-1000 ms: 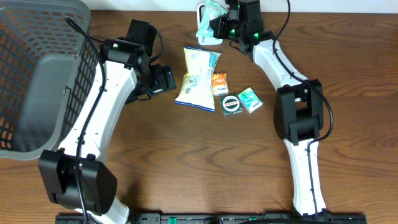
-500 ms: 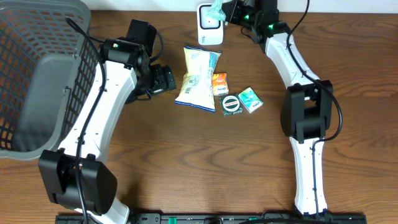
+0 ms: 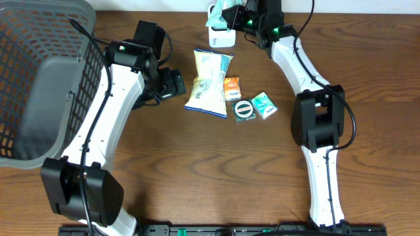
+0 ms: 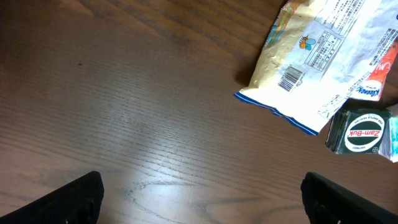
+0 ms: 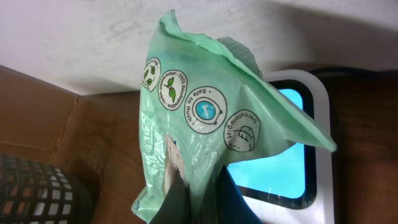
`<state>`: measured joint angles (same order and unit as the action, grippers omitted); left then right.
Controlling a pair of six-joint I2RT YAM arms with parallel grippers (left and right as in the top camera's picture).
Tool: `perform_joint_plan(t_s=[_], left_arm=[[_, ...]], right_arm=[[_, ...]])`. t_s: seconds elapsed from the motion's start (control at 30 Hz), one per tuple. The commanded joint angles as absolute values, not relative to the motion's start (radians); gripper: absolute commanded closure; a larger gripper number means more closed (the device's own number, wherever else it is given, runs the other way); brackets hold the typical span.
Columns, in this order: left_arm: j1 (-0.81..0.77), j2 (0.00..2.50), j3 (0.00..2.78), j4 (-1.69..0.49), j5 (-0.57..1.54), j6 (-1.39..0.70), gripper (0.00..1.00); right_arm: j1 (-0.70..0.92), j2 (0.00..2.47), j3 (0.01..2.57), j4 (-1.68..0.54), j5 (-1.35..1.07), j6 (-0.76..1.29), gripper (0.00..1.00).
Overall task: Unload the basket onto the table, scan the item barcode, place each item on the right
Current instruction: 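Hold the green pack's barcode in front of the white scanner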
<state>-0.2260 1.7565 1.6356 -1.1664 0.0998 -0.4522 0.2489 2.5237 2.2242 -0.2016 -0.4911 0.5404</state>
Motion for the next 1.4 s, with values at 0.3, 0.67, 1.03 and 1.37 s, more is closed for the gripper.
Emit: perform_joint_plan(t_s=[0.3,0.67,1.03,1.37], left_arm=[[-0.224,1.760,1.631,-1.169,0.097,-0.465,0.00],[-0.224,1.760,1.631,-1.169,0.097,-0.465,0.00],[-0.224,1.760,1.631,-1.169,0.097,-0.465,0.00],[-0.224,1.760,1.631,-1.169,0.097,-0.465,0.00]], right_arm=[[0.249,2.371,2.235,-0.191,-0.500,0.521,0.99],[0.268,2.421,2.223,-0.274,-0.357,0.463,0.99],[0.294,2.539,2.223,-0.270,-0.380,0.463,0.99],[0.280,2.547,2.223,-0.269,-0.342,0.444,0.99]])
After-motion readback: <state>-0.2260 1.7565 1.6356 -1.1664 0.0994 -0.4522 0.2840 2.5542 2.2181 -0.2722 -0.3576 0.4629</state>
